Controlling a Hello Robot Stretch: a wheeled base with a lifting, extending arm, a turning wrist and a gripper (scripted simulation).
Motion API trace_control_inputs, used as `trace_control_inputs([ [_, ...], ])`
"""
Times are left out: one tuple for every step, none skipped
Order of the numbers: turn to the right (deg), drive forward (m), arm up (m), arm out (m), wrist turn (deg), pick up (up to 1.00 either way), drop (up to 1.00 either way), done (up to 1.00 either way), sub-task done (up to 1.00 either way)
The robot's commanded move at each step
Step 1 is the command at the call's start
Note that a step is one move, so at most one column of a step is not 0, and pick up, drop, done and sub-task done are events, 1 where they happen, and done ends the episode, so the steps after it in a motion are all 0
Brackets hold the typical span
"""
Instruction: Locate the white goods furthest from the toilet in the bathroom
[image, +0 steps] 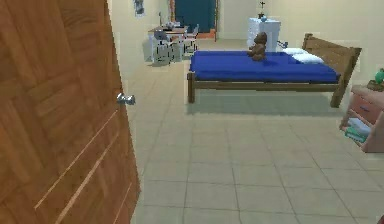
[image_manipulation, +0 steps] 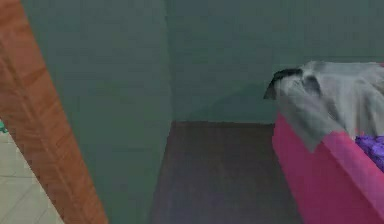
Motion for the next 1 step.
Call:
trace_control_inputs([
  [0.0,1.00,0.00,0.00,0.0,0.00,0.00,0.00,0.00],
])
